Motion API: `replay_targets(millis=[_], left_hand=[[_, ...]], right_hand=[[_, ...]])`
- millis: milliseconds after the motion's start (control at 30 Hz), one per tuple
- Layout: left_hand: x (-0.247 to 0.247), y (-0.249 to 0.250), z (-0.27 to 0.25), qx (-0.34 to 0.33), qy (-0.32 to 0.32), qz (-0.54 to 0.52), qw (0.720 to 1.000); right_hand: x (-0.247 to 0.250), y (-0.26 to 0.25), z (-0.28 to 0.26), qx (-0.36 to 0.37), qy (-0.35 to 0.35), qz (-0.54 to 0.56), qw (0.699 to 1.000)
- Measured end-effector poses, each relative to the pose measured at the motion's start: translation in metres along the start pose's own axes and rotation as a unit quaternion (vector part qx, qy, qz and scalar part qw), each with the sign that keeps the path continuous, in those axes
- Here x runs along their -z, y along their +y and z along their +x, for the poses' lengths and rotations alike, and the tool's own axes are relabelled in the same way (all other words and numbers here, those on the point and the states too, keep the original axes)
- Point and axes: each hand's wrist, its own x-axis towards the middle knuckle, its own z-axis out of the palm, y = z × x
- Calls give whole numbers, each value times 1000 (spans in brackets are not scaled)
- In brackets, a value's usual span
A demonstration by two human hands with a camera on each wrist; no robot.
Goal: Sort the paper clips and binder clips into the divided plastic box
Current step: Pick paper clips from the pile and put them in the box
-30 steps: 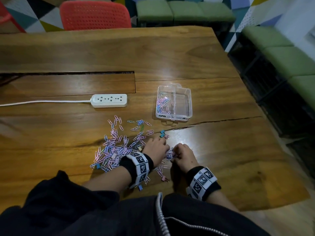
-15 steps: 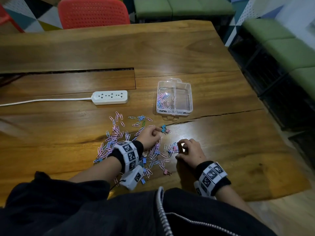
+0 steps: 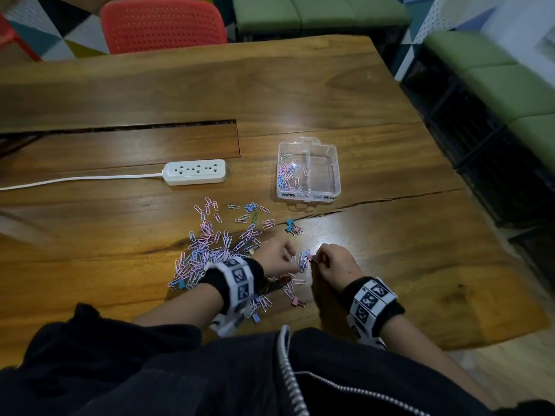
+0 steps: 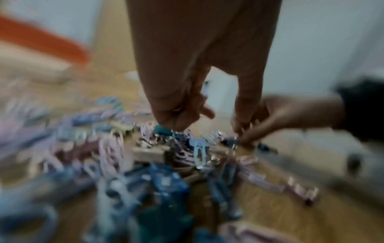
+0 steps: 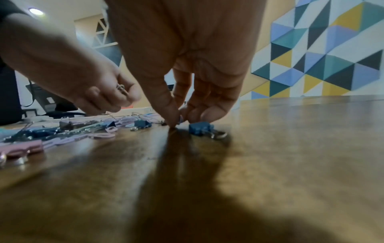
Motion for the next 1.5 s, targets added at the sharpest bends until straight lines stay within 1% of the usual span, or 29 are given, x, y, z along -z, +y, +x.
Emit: replay_targets(millis=[33,100,167,233,267,333,400,467,500,533,567,600,633,667,700,767,800,833,867,900,933,967,1000,1033,1100,1200,1333,1433,1500], left_hand=[[-5,-2,2,-26,2,116,993],[-9,0,4,-61,20,232,971],[-10,1,7,-73,47,268,959],[-13,2,10,-77,64,282,954],[-14,2,11,-80,71,299,948],[-17,3,10,-91,75,344,931],[-17,2,9,-97,70,378,918],[-16,3,7,-101,63,365,923],[-15,3,6,-99,59,327,938],[-13,4,5,-95,58,262,959],[-10,4,5,-87,55,175,979],[-6,4,5,-70,48,70,994],[-2,4,5,-44,42,-50,997],[2,3,3,-18,33,-177,984],[6,2,2,6,19,-291,957],[13,0,-2,37,-13,-444,895],[14,0,-4,43,-23,-470,881],[13,1,-3,48,-25,-467,883],[12,3,-2,48,-22,-429,902],[10,6,-1,36,-13,-349,936],[6,8,2,13,2,-234,972],[2,9,5,-15,19,-98,995],[-2,11,7,-39,30,40,998],[-6,11,9,-55,39,159,985],[-12,12,13,-76,51,290,953],[-16,15,15,-86,51,348,932],[-18,13,14,-73,29,391,917],[-18,11,12,-73,27,382,921],[-18,10,11,-76,43,350,933]], right_hand=[[0,0,-1,-1,-1,5,1000],[0,2,-1,-6,2,28,1000],[1,4,-1,-32,34,81,996],[5,6,0,-87,57,199,974],[9,7,0,-119,56,285,950],[16,5,-1,-172,37,447,877],[22,2,0,-186,17,559,808],[24,-3,1,-182,-2,621,763],[25,-5,2,-180,-2,635,751],[24,-8,2,-183,4,635,751],[23,-10,3,-187,10,618,764],[22,-12,4,-186,10,576,796],[20,-13,4,-180,4,507,843],[17,-14,4,-169,-4,420,892],[13,-15,3,-158,-7,336,928],[7,-16,2,-150,-10,224,963],[4,-16,2,-145,-10,184,972],[2,-16,2,-140,-11,151,979],[1,-16,3,-138,-7,134,981],[1,-15,4,-137,-3,130,982],[1,-14,4,-137,-1,130,982],[2,-13,5,-136,-1,132,982],[2,-10,5,-136,-2,137,981],[3,-8,4,-135,-1,144,980],[4,-4,3,-136,0,158,978],[8,5,2,-166,-1,225,960],[19,15,-1,-206,15,366,908],[25,21,-3,-214,44,481,849],[25,18,-7,-212,14,538,816]])
